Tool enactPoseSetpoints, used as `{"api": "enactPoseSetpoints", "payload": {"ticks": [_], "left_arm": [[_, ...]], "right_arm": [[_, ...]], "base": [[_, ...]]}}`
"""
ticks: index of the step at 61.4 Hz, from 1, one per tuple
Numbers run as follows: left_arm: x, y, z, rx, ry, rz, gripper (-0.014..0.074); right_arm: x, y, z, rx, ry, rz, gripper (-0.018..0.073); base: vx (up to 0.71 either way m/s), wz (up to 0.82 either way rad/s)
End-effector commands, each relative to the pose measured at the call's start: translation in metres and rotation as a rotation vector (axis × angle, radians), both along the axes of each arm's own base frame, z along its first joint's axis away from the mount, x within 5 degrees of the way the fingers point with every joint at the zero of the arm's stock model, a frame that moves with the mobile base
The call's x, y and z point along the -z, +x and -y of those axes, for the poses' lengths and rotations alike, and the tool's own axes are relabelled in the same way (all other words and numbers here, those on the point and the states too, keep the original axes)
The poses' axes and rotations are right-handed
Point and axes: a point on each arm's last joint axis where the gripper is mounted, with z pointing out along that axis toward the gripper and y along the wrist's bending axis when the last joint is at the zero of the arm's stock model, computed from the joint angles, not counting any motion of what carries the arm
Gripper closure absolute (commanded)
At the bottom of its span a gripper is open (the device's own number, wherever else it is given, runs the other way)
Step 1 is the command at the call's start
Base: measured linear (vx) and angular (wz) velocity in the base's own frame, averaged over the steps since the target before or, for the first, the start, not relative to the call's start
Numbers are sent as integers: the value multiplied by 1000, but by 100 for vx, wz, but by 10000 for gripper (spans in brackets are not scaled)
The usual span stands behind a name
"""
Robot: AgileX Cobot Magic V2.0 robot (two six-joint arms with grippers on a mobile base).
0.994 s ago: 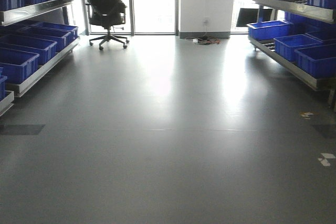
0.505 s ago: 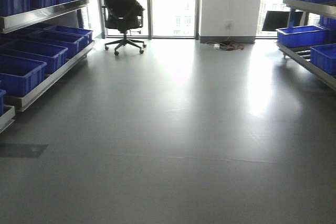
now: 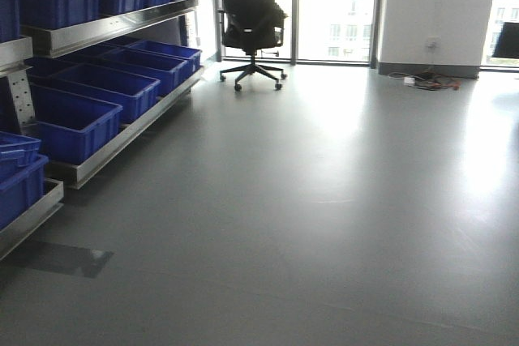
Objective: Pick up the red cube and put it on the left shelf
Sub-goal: 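Approach the shelf and move the right gripper over a blue crate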
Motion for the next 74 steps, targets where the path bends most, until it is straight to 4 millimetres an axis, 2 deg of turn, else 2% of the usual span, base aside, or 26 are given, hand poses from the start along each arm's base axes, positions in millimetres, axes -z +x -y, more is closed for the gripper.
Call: {"api": "enactPoseSetpoints", "payload": {"ticks": [1,39,74], "left_arm": [[0,1,-1,-10,-16,54,491],[0,1,-1,-10,-16,54,491],[0,1,-1,-10,-16,54,491]], "right_arm": [[-18,-1,0,-9,-5,116,502],[-18,-1,0,-9,-5,116,502],[-18,-1,0,-9,-5,116,502]], "base": [[60,41],[55,45],[41,75]]}}
